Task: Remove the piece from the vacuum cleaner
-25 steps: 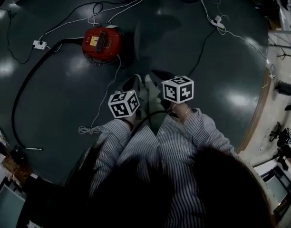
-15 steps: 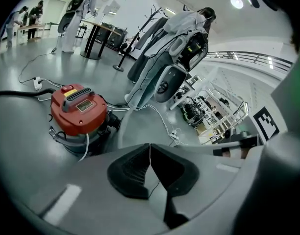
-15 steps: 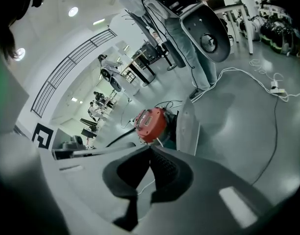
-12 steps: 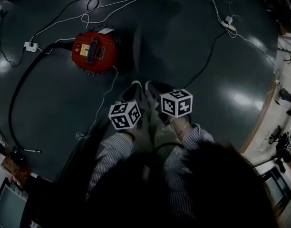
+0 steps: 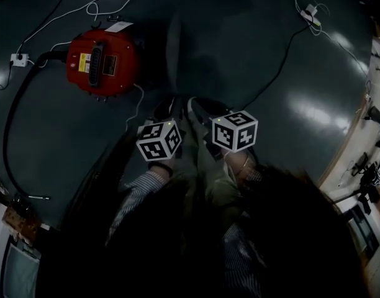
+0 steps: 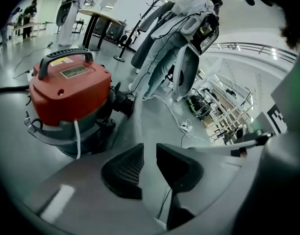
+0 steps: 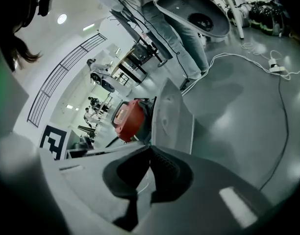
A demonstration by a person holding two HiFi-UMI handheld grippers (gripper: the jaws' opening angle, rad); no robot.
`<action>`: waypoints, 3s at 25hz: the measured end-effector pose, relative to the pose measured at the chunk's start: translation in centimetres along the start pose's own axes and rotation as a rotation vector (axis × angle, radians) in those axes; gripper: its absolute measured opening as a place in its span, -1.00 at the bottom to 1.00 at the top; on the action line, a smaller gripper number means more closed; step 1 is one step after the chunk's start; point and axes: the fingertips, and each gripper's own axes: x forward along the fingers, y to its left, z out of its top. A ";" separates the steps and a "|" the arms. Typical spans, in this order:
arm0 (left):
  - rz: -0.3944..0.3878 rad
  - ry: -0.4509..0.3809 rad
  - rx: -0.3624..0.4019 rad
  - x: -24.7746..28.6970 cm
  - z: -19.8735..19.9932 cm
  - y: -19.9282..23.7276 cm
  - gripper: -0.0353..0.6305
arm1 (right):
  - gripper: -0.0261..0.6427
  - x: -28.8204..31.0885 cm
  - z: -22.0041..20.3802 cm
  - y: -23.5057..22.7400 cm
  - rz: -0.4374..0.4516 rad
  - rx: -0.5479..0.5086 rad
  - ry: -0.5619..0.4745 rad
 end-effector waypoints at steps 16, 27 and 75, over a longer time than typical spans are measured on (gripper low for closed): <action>0.077 0.102 0.097 5.2 -0.7 2.9 -0.58 | -0.91 2.2 -0.1 -1.1 0.009 0.009 -0.024; 0.009 0.133 0.089 5.3 0.4 -0.1 -0.74 | -0.91 -0.6 1.4 -3.0 -0.046 -0.001 -0.028; -0.137 -0.083 0.179 -21.8 11.4 -19.2 -0.74 | -0.92 -22.7 9.0 15.5 0.047 -0.227 -0.156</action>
